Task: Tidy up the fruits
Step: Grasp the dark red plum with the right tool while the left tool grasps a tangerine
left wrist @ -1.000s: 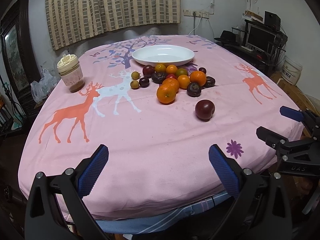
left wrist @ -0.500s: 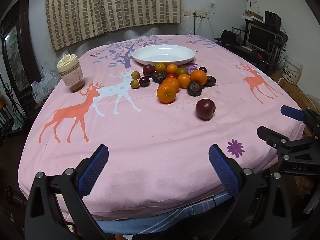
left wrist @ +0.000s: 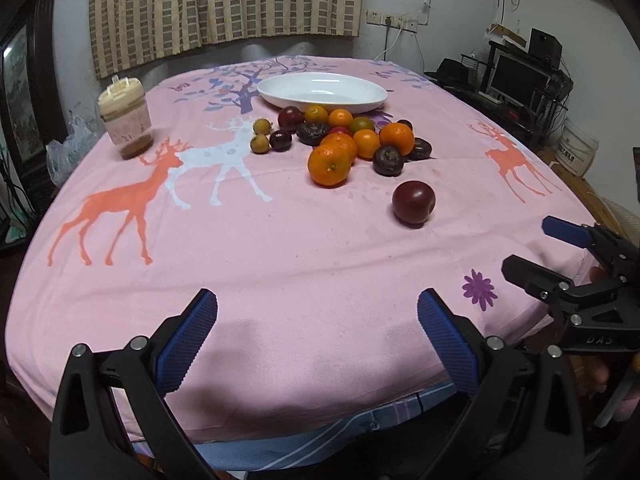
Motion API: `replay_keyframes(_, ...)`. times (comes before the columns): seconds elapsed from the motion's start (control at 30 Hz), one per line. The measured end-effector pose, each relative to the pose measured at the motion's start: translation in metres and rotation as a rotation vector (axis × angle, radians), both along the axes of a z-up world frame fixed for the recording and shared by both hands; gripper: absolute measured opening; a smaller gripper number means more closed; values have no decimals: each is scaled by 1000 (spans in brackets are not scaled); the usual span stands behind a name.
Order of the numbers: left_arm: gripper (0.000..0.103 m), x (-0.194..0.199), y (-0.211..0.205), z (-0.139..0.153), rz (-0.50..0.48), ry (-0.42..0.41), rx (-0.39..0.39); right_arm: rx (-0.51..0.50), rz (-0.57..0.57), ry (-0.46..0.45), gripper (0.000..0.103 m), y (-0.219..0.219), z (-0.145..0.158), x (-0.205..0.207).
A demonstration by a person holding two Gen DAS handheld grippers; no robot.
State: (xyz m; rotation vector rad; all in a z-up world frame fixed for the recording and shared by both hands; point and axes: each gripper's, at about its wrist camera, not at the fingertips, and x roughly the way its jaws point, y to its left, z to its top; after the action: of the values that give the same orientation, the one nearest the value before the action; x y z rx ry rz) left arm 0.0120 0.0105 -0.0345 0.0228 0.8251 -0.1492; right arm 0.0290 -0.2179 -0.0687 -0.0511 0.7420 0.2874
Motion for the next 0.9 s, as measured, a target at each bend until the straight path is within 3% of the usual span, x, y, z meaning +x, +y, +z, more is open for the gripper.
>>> replay_keyframes(0.23, 98, 20, 17, -19, 22, 30, -34, 136, 54, 35, 99, 4, -11, 35)
replay_keyframes(0.33, 98, 29, 27, -20, 39, 21, -52, 131, 74, 56, 99, 15, -8, 53)
replay_keyframes(0.37, 98, 33, 31, -21, 43, 21, -60, 113, 82, 59, 96, 22, -8, 59)
replay_keyframes(0.43, 98, 41, 36, -21, 44, 26, -75, 88, 111, 72, 77, 34, -9, 70)
replay_keyframes(0.57, 98, 55, 43, -22, 47, 31, -76, 58, 150, 111, 67, 50, -18, 87)
replay_keyframes(0.7, 98, 73, 45, -19, 36, 31, -78, 20, 158, 126, 40, 56, -25, 96)
replay_keyframes(0.83, 98, 99, 37, -13, -11, 24, -93, 49, 178, 112, 40, 51, -27, 95)
replay_keyframes(0.9, 91, 115, 27, -11, -58, 22, -98, 94, 178, 118, 40, 45, -28, 97)
